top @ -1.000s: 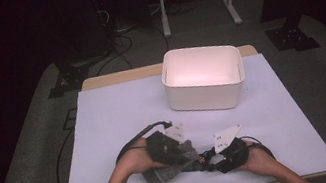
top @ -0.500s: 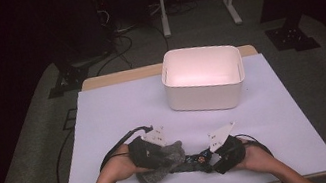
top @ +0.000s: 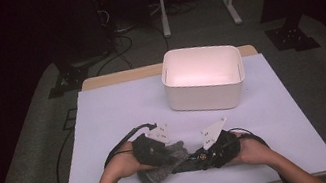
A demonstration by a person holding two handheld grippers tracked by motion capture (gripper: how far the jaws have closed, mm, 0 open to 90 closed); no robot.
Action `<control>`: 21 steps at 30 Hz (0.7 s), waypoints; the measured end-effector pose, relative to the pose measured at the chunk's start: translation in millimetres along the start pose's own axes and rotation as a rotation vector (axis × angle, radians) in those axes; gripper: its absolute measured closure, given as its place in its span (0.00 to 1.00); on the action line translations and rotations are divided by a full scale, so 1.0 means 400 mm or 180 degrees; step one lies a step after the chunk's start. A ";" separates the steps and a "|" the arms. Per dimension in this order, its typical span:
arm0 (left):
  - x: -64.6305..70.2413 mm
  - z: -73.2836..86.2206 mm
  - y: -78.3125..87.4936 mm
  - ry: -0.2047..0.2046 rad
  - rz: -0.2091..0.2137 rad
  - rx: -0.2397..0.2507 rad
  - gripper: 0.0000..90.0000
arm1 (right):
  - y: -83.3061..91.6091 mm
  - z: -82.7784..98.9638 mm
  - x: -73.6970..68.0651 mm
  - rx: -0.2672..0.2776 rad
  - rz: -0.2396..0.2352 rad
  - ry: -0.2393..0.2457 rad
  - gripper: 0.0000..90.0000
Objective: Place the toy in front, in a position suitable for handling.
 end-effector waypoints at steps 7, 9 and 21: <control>-0.001 0.010 0.010 0.0056 0.0000 0.0062 0.88 | 0.025 0.025 0.004 -0.0102 0.0014 0.0020 0.63; -0.002 0.014 0.009 0.0057 -0.0007 0.0054 0.88 | 0.035 0.038 0.004 -0.0121 0.0027 0.0010 0.63; 0.001 0.000 -0.025 0.0045 0.0086 -0.0010 0.88 | 0.036 0.038 -0.001 -0.0299 0.0036 0.0040 0.57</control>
Point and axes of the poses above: each handheld gripper's, and its own axes: y roughly backward along the jaws, z roughly out of its underside, x roughly to its right, the point moved 9 cm from there along -y, roughly forward along the jaws, and after that the axes turned 3 degrees about z, right-handed, at the moved point
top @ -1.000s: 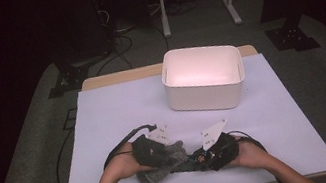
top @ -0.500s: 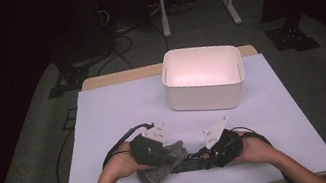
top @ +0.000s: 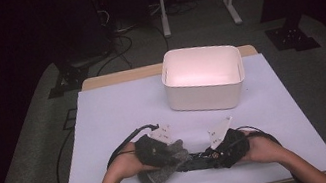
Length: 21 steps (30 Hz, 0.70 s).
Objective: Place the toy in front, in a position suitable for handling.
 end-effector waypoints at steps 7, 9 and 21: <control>0.000 0.006 0.004 0.0007 0.0037 0.0103 0.87 | -0.019 -0.025 0.004 -0.0013 -0.0020 0.0055 0.60; -0.004 0.014 0.010 0.0032 0.0029 0.0134 0.87 | -0.015 -0.020 0.004 -0.0025 -0.0042 0.0027 0.61; -0.014 0.028 -0.001 0.0177 0.0143 0.0362 0.87 | 0.005 0.003 0.007 -0.0171 -0.0029 0.0020 0.61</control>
Point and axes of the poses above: each handheld gripper's, and its own axes: y roughly backward along the jaws, z roughly out of its underside, x roughly to its right, the point moved 9 cm from there along -y, roughly forward along the jaws, and after that the axes turned 3 degrees about z, right-handed, at the moved point
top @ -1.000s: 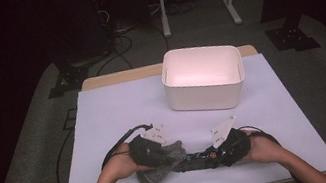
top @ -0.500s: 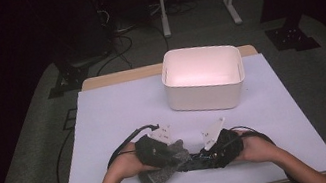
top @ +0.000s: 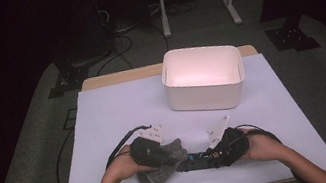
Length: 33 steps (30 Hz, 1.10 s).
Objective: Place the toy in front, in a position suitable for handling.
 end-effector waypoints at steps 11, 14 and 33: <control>0.005 -0.002 0.005 -0.0044 -0.0043 -0.0031 0.87 | -0.034 -0.066 -0.001 -0.0012 0.0003 0.0153 0.61; -0.004 0.023 0.024 0.0023 -0.0109 -0.0017 0.87 | -0.029 -0.055 -0.004 0.0025 -0.0007 0.0126 0.62; 0.007 0.013 -0.023 0.0018 0.0061 -0.0008 0.87 | -0.032 -0.087 -0.006 -0.0089 0.0012 0.0185 0.62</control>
Point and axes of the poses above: each handheld gripper's, and its own axes: y roughly backward along the jaws, z roughly out of its underside, x roughly to its right, the point moved 9 cm from there along -y, roughly forward along the jaws, and after that the axes turned 3 degrees about z, right-handed, at the moved point
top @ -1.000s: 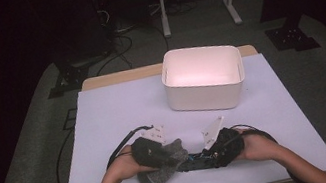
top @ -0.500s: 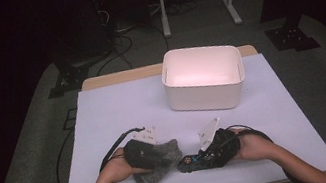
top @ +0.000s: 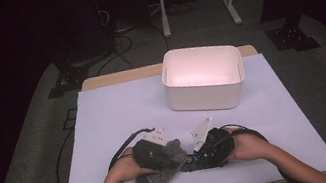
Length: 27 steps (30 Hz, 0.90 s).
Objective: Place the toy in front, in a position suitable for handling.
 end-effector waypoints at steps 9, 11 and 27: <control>0.008 0.011 -0.004 0.0053 0.0145 0.0128 0.86 | 0.004 0.002 -0.009 -0.0070 0.0115 0.0114 0.63; 0.010 0.007 0.001 0.0061 0.0176 0.0095 0.88 | 0.002 -0.002 -0.012 -0.0021 0.0142 0.0131 0.64; 0.008 -0.045 0.142 0.0000 -0.0062 0.0239 0.88 | -0.010 -0.118 0.022 0.0777 0.0028 -0.0135 0.64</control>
Point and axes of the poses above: each handheld gripper's, and its own axes: y roughly backward along the jaws, z roughly out of its underside, x roughly to its right, the point moved 9 cm from there along -y, roughly forward along the jaws, and after that the axes turned 3 degrees about z, right-handed, at the moved point
